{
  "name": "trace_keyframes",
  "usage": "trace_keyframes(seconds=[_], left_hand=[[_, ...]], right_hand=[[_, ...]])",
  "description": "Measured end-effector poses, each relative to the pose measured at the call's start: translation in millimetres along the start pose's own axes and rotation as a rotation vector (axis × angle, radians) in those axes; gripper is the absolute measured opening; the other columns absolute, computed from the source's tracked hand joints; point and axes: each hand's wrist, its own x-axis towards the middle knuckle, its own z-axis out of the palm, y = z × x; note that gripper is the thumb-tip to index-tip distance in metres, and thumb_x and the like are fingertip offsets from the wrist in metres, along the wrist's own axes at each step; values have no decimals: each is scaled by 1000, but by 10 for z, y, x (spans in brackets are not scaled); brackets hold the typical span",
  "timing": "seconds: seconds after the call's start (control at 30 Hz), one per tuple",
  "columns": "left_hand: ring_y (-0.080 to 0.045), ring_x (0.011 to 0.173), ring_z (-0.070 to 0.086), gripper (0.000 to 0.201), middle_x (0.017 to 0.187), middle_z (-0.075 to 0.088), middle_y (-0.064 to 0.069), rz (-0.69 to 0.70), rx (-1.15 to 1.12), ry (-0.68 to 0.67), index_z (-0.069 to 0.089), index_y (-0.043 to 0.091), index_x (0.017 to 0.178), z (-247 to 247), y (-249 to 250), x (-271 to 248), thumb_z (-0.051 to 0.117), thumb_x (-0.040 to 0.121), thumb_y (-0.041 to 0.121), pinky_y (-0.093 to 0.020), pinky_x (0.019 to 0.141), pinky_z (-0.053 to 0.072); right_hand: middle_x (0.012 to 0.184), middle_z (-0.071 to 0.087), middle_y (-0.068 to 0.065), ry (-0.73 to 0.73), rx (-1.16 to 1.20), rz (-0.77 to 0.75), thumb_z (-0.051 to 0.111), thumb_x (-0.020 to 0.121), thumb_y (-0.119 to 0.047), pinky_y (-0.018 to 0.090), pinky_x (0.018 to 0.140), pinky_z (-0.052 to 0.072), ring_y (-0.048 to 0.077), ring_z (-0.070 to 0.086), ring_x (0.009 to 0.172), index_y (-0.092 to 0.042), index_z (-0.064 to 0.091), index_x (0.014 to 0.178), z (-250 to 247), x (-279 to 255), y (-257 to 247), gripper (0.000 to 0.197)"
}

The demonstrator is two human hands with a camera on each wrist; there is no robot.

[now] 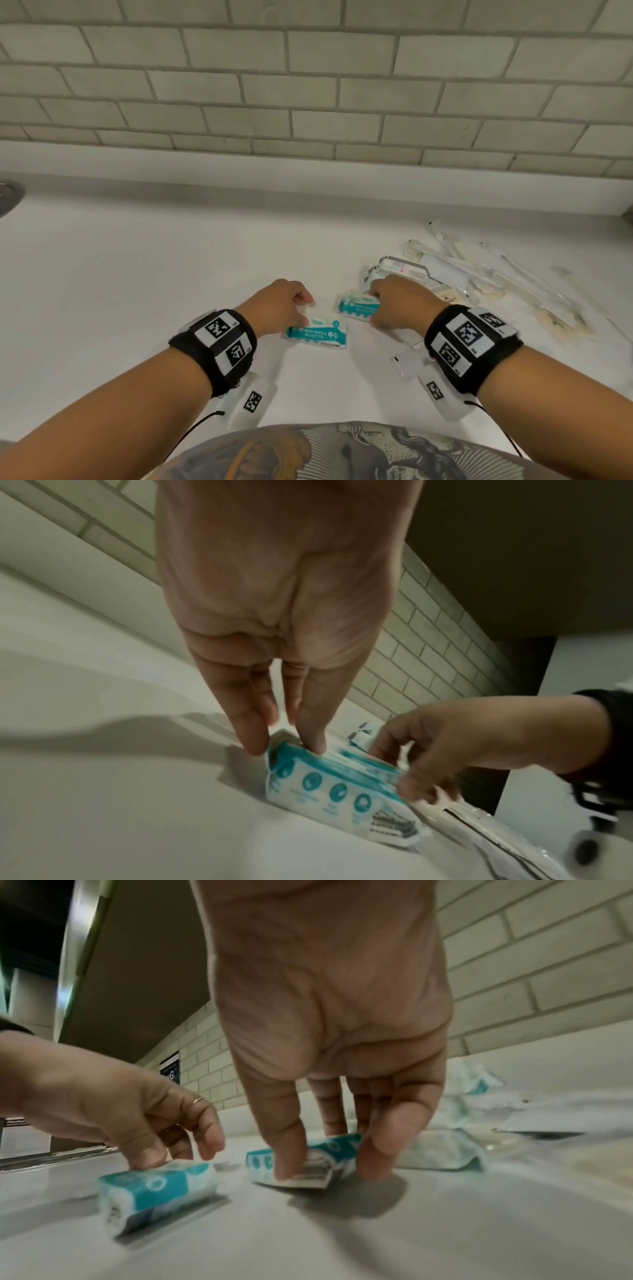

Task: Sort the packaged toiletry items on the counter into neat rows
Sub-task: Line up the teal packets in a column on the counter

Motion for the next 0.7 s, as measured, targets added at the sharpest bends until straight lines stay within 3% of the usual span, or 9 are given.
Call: trace_keyframes(seconds=[0.1,0.23,0.33,0.4,0.5,0.53,0.6,0.7], left_hand=[[-16,103,59,54,122,44,1,-40,-44,40,52,25,122,52,35,-23,79,76,19,-27,90,51],[-20,100,60,53,121,40,-1,-64,-39,40,52,26,120,51,87,-36,79,75,18,-32,89,54],[-20,102,60,41,119,44,-2,-51,-45,9,57,25,111,43,88,-36,78,76,18,-35,90,54],[-21,101,62,33,117,49,-3,-39,-59,-3,60,23,104,47,97,-28,77,76,17,-36,89,55],[-24,93,68,26,104,58,-1,-53,-86,-3,63,15,100,52,138,-21,76,78,12,-36,83,58],[-26,91,70,24,102,61,-2,-65,-106,-12,63,14,99,54,144,-16,75,78,10,-37,81,58],[-28,88,71,21,101,66,-5,-92,-138,-43,63,14,95,63,140,-8,75,78,9,-41,80,59],[-28,87,72,18,98,70,-9,-127,-167,-66,61,16,90,70,115,-7,73,78,8,-43,80,59]], right_hand=[[106,65,-4,10,133,-49,69,82,-30,21,71,47,14,61,89,-21,60,119,90,98,-177,39],[127,58,-2,5,239,-99,63,90,-28,27,92,47,16,57,109,-23,55,133,-20,52,-222,44],[119,58,0,266,310,-32,62,91,-29,32,89,48,17,58,102,-24,60,124,-277,-31,22,33],[119,53,2,423,197,27,65,87,-34,35,89,47,21,54,108,-24,58,126,-375,-29,208,41],[132,46,4,298,-24,75,73,78,-43,39,99,40,26,43,122,-27,40,141,-328,44,374,73],[132,46,3,244,-66,68,74,76,-43,40,99,39,25,43,121,-27,38,140,-274,82,399,75],[123,51,1,259,-125,45,72,77,-37,37,92,38,23,45,113,-26,45,130,-209,134,423,61],[107,58,1,454,-158,6,64,82,-27,34,81,38,22,50,99,-21,53,112,-287,148,362,33]])
